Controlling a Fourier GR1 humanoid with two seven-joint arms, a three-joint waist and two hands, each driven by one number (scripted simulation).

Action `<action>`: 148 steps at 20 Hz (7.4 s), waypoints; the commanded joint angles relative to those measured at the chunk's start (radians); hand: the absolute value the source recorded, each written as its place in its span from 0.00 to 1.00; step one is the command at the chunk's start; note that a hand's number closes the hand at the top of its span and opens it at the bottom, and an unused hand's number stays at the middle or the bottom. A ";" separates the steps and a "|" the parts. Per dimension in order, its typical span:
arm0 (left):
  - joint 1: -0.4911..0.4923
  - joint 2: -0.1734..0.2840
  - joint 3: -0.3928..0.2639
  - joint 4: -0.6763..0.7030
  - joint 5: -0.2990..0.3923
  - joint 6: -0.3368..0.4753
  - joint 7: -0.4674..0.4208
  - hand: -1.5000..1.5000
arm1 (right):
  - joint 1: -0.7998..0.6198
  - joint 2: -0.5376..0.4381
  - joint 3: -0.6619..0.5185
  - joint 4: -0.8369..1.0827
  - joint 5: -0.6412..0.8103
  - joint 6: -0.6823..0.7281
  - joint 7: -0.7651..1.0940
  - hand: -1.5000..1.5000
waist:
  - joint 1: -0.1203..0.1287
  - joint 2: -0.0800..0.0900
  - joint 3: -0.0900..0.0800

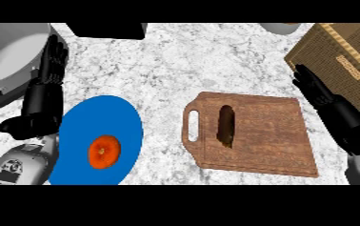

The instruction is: Pick the sweet potato from the cutting board and place it in the basket

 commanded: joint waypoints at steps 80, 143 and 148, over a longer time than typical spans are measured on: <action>0.012 -0.153 0.171 0.264 -0.113 -0.397 0.267 0.50 | -0.255 0.394 0.282 0.130 1.177 0.375 0.326 0.00 | -0.043 -0.018 0.015; 0.017 -0.179 0.281 0.227 -0.157 -0.480 0.293 0.50 | -0.363 0.421 -0.282 -0.289 0.804 0.481 0.203 1.00 | -0.066 -0.029 0.014; 0.026 -0.190 0.266 0.209 -0.159 -0.489 0.285 0.50 | -0.566 0.370 -0.414 -0.353 0.652 0.591 0.481 1.00 | -0.053 -0.025 0.014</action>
